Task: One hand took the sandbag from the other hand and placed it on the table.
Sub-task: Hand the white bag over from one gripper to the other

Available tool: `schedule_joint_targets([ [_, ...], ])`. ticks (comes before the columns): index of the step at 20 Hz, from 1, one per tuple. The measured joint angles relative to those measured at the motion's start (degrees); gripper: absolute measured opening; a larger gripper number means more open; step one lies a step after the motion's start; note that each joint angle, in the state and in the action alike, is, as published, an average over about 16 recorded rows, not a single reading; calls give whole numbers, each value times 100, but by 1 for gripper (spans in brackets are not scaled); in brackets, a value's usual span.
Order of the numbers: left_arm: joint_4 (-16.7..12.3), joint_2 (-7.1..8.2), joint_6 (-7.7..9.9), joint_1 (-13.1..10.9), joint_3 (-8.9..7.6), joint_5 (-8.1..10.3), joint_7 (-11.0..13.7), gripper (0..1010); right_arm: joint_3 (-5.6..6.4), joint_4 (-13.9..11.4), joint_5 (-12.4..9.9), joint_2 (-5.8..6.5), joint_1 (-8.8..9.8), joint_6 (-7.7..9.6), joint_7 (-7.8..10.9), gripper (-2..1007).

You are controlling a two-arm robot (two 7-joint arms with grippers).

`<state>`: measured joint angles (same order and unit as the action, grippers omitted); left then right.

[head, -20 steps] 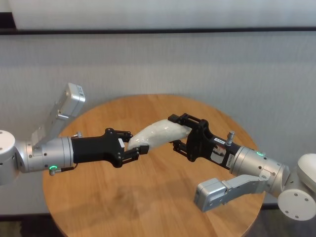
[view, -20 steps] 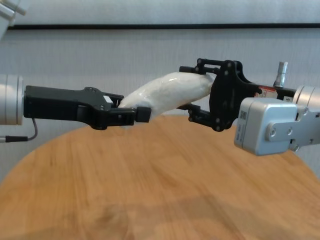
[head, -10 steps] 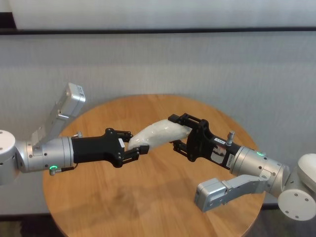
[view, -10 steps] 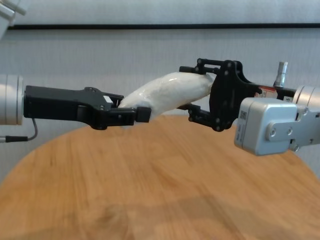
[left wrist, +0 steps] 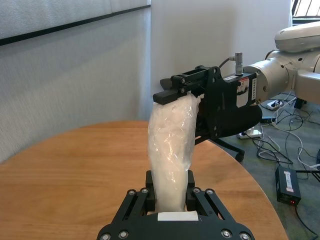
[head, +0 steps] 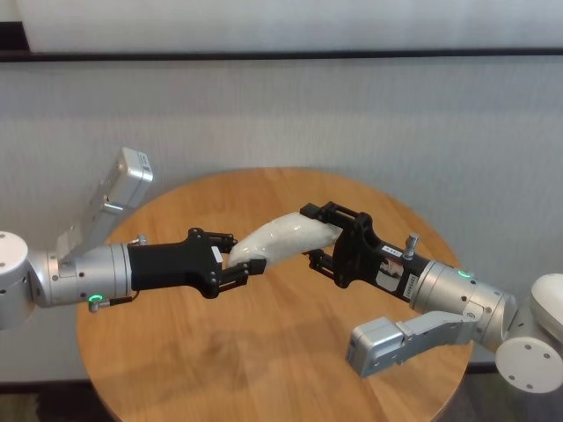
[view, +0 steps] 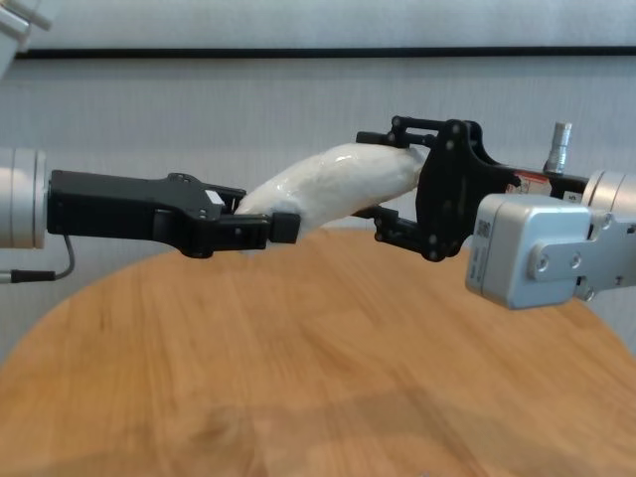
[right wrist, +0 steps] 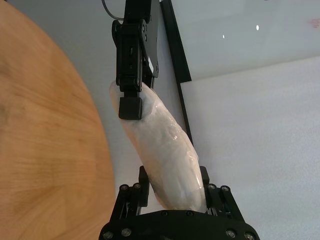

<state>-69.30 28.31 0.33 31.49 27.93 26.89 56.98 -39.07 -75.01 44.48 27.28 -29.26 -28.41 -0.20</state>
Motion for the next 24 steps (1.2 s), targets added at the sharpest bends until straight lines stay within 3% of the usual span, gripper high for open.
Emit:
schedule_joint_targets([
  [24,0,0,0,0,0,0,0,344,0,0,0,0,0,0,0,543],
])
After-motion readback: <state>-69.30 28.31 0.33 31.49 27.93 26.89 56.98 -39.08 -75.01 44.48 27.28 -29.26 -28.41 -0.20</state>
